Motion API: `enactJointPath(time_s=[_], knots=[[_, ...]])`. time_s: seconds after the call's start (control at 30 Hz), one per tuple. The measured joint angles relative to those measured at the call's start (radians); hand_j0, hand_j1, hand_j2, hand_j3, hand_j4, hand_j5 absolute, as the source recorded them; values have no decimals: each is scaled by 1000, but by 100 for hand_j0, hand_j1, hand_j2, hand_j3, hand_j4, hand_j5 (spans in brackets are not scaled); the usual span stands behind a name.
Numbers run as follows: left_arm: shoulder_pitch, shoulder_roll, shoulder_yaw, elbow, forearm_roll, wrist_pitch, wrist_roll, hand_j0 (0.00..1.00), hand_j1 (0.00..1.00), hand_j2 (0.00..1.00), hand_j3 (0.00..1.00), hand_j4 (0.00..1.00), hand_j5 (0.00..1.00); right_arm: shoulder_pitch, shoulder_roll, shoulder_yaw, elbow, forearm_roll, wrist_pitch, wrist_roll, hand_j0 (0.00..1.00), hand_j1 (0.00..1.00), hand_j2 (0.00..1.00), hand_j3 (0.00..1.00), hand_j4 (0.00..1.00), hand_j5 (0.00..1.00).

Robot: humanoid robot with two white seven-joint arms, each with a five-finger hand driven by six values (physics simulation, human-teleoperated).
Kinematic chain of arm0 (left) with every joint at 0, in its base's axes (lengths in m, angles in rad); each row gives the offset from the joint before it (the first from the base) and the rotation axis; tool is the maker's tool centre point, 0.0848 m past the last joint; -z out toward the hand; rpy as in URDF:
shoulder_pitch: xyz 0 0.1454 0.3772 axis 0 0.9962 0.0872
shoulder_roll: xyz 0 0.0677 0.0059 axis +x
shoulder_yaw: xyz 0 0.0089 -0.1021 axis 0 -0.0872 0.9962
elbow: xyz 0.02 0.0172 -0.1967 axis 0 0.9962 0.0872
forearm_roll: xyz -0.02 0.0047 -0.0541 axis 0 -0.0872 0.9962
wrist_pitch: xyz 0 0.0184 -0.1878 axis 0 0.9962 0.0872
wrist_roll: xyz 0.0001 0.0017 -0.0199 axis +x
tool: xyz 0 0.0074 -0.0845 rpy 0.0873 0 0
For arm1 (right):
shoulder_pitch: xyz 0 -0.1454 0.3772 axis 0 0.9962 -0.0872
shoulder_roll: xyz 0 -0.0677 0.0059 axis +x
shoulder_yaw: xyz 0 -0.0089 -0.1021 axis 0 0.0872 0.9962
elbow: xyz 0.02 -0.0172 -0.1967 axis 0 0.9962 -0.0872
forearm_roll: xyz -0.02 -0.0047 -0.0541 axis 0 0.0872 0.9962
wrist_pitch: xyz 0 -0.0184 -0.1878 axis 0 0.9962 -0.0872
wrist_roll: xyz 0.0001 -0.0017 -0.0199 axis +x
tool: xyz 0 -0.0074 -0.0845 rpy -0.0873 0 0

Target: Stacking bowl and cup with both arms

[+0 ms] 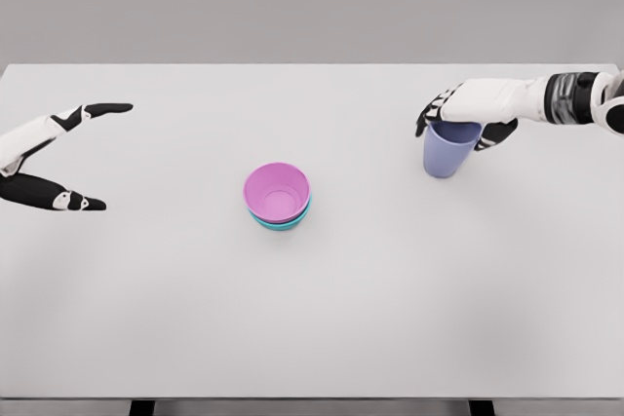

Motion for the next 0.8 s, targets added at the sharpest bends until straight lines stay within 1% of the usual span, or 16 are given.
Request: enactJointPath(time_s=[0.3, 0.57, 0.8], knots=[[0, -6, 0, 0, 0, 0, 0, 100, 100, 100, 100, 100, 100, -25, 25, -12, 2, -3, -3, 1, 70, 70, 70, 70, 70, 70], [0, -6, 0, 0, 0, 0, 0, 100, 100, 100, 100, 100, 100, -29, 50, -57, -13, -7, -3, 1, 69, 69, 69, 69, 69, 69], [0, -6, 0, 0, 0, 0, 0, 100, 100, 100, 100, 100, 100, -31, 62, -65, -115, -8, -3, 1, 69, 69, 69, 69, 69, 69]])
